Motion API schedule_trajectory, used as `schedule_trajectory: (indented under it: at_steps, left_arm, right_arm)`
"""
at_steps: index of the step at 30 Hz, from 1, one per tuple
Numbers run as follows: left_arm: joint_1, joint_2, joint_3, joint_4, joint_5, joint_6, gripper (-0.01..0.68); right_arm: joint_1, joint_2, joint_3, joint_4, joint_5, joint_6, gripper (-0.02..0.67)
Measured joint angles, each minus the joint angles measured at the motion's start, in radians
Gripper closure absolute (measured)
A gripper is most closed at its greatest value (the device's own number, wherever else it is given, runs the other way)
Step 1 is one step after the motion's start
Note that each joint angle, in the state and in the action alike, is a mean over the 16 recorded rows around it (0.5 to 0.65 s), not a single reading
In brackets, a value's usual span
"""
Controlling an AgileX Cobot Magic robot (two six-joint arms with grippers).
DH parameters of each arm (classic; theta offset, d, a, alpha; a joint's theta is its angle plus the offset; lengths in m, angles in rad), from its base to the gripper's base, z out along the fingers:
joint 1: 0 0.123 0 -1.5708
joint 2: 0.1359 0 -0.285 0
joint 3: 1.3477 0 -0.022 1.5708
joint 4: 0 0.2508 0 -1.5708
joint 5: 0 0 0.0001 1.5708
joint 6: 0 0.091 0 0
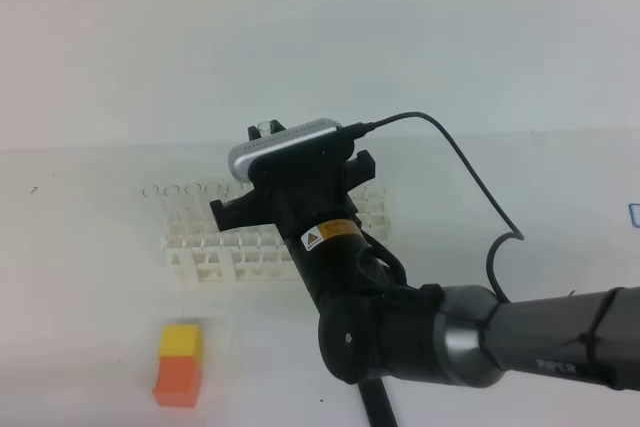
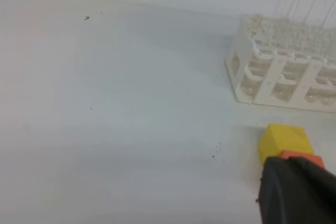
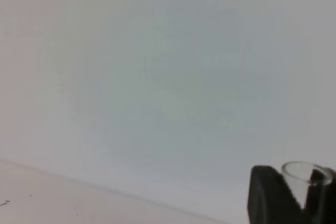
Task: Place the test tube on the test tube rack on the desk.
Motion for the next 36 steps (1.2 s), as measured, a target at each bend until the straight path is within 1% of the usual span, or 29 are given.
schedule_trajectory:
  at_steps: [17,36]
  left_arm:
    - [0.0,0.0,0.0,0.0,0.0,0.0,0.673]
    - [0.0,0.0,0.0,0.001,0.002,0.001,0.673]
  right_arm:
    - [0.024,0.023,-0.001,0.027,-0.01,-0.018,0.518]
    - [0.026,0.117,-0.003,0.014,-0.109,0.082,0.518]
